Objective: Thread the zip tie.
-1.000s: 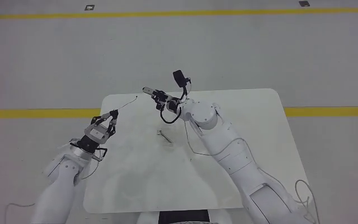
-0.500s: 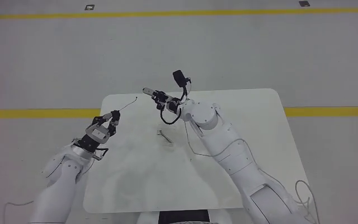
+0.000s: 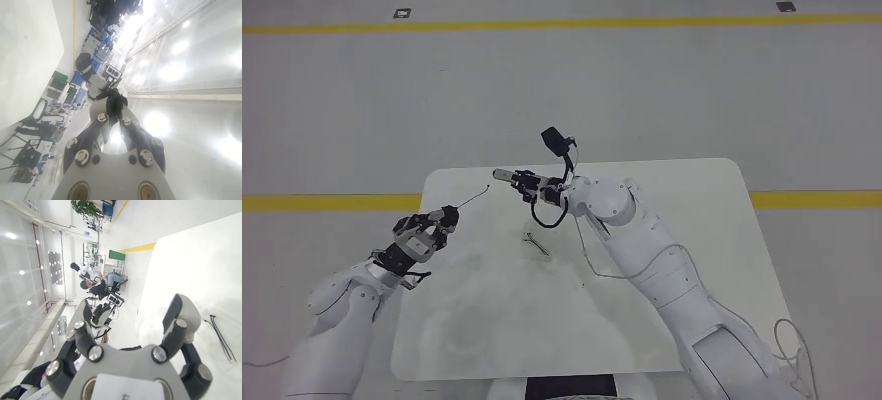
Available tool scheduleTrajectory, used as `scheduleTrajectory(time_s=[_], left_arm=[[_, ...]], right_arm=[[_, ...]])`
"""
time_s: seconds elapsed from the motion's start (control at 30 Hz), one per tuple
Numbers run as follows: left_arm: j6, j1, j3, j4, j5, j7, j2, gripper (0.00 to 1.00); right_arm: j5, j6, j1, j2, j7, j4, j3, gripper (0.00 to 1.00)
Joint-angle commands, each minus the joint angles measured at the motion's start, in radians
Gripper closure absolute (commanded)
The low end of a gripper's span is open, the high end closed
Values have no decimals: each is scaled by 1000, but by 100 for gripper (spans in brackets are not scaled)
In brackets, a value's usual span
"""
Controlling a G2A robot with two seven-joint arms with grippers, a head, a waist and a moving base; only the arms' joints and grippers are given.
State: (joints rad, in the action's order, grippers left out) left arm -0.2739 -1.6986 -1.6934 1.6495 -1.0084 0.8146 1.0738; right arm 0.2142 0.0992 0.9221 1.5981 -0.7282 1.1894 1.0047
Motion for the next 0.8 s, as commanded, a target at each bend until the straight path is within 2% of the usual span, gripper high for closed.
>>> scheduleTrajectory(time_s=[0.0, 0.03, 0.1, 0.17, 0.3, 0.4, 0.5, 0.77], left_arm=[[4, 3, 2, 2, 6, -7, 0, 100], [18, 9, 2, 8, 52, -8, -3, 100], [39, 12, -1, 8, 127, 32, -9, 100], [55, 15, -13, -2, 176, 71, -16, 100], [106, 14, -28, -7, 257, 110, -24, 100], [132, 9, -32, -9, 278, 115, -26, 100], [161, 4, -30, -9, 278, 114, -26, 100], [161, 4, -30, -9, 278, 114, -26, 100]], right_arm=[[0, 0, 0, 0, 0, 0, 0, 0], [6, -14, 10, -1, 18, 6, -1, 0], [27, -36, 6, -5, 1, 4, -8, 0], [56, -56, -7, -7, -19, -1, -19, 0], [71, -94, -36, -8, -44, -28, -34, 0], [56, -122, -61, -3, -90, -59, -60, 0], [56, -122, -61, -3, -90, -59, -60, 0], [78, -126, -52, -4, -64, -57, -70, 0]])
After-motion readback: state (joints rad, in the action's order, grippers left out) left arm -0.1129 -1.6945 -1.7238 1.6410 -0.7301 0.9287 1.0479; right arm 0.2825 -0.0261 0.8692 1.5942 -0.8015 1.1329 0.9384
